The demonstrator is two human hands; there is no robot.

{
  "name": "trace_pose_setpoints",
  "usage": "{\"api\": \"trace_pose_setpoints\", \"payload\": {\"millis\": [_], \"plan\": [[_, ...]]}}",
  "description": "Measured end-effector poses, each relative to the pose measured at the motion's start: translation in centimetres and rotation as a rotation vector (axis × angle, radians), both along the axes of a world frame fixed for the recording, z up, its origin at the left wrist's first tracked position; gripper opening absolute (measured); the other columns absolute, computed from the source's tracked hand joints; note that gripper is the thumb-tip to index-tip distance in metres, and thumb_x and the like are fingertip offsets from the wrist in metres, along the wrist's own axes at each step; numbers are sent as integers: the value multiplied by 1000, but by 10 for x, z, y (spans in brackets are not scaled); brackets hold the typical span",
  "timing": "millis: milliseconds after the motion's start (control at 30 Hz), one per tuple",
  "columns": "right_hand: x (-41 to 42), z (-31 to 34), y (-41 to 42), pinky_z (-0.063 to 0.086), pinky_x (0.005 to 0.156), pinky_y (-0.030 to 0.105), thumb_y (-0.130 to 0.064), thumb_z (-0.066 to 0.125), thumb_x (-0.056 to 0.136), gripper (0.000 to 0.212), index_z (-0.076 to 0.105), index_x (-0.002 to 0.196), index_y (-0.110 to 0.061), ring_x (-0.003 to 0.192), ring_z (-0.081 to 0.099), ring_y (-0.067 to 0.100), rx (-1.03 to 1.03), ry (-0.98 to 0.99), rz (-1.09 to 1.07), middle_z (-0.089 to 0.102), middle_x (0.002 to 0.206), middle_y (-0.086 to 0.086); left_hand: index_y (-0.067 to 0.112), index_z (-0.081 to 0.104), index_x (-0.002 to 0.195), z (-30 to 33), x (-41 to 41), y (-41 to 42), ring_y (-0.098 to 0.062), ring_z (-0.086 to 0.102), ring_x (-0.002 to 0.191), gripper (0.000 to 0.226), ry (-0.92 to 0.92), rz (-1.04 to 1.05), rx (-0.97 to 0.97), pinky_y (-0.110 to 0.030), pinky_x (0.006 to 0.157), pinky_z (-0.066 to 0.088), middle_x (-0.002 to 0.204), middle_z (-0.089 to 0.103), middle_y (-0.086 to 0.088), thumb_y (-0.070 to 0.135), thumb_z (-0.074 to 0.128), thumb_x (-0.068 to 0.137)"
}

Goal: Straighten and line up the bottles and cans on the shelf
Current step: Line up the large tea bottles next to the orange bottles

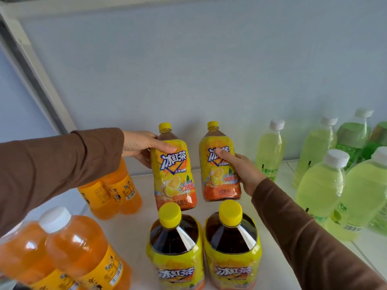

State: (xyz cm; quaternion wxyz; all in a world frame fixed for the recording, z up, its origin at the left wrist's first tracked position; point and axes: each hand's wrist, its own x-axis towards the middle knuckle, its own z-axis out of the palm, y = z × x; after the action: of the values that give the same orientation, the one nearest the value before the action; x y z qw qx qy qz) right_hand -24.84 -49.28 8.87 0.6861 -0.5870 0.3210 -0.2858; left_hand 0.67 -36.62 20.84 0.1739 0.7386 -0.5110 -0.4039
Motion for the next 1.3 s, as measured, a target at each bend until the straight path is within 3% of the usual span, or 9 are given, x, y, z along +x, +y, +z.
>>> {"api": "trace_pose_setpoints", "payload": {"millis": [100, 267, 467, 667, 800, 933, 1067, 1167, 1300], "plan": [[-1, -6, 4, 60, 73, 33, -45, 82, 74, 57, 66, 120, -14, 93, 76, 27, -58, -28, 2, 78, 106, 7, 24, 65, 121, -10, -3, 4, -20, 73, 102, 62, -22, -19, -30, -32, 78, 60, 107, 77, 1, 51, 79, 66], [0, -20, 7, 59, 74, 30, -28, 87, 64, 69, 55, 124, -14, 98, 74, 21, -158, -61, 19, 73, 113, 7, 28, 61, 125, -31, -6, 7, -16, 72, 104, 78, -9, -63, -141, -33, 81, 60, 113, 75, 4, 47, 89, 54], [6, -33, 10, 59, 81, 33, -26, 89, 61, 71, 53, 121, -17, 103, 69, 16, -263, -36, 25, 69, 116, 7, 25, 62, 119, -48, -9, 0, -7, 69, 106, 53, -18, -127, -218, -23, 86, 58, 116, 72, 7, 8, 85, 74], [12, -39, 6, 58, 83, 32, -24, 90, 63, 74, 50, 125, -18, 109, 66, 17, -269, -37, 37, 67, 120, 8, 18, 58, 130, -58, -1, -6, -19, 68, 113, 68, -34, -120, -213, -46, 100, 53, 124, 71, 0, 17, 90, 69], [13, -39, 7, 58, 80, 27, -15, 89, 71, 72, 46, 128, -17, 106, 66, 12, -279, -3, 64, 65, 123, 8, 19, 57, 132, -57, -1, -4, -18, 68, 115, 89, 4, -151, -179, -43, 100, 54, 126, 70, 1, 40, 94, 54], [10, -33, 11, 59, 77, 25, -10, 84, 76, 71, 42, 134, -15, 102, 67, 8, -266, 47, 96, 64, 125, 8, 15, 55, 135, -50, -12, 2, -20, 66, 118, 98, 11, -146, -128, -42, 100, 54, 130, 68, -3, 43, 94, 50], [4, -18, 14, 56, 85, 30, -16, 86, 76, 82, 38, 142, -13, 116, 64, 20, -350, 249, 125, 61, 129, 4, 17, 52, 138, -41, -21, 4, -23, 59, 126, 113, -153, -114, 12, -44, 108, 45, 138, 62, -1, 61, 92, 42], [-8, 1, 23, 48, 101, 39, -37, 85, 76, 95, 31, 150, -11, 130, 54, 29, -581, 591, 124, 53, 144, 8, 20, 52, 140, -21, -42, 16, -27, 50, 134, 78, -464, -113, 272, -41, 115, 35, 144, 55, -2, 52, 78, 74], [-32, 30, 37, 46, 98, 37, -55, 72, 83, 81, 40, 144, -13, 124, 56, 29, -864, 884, 132, 56, 141, 9, 7, 52, 141, 3, -66, 34, -28, 53, 128, 73, -901, -94, 373, -35, 104, 41, 143, 55, -9, 60, 57, 90]]}}
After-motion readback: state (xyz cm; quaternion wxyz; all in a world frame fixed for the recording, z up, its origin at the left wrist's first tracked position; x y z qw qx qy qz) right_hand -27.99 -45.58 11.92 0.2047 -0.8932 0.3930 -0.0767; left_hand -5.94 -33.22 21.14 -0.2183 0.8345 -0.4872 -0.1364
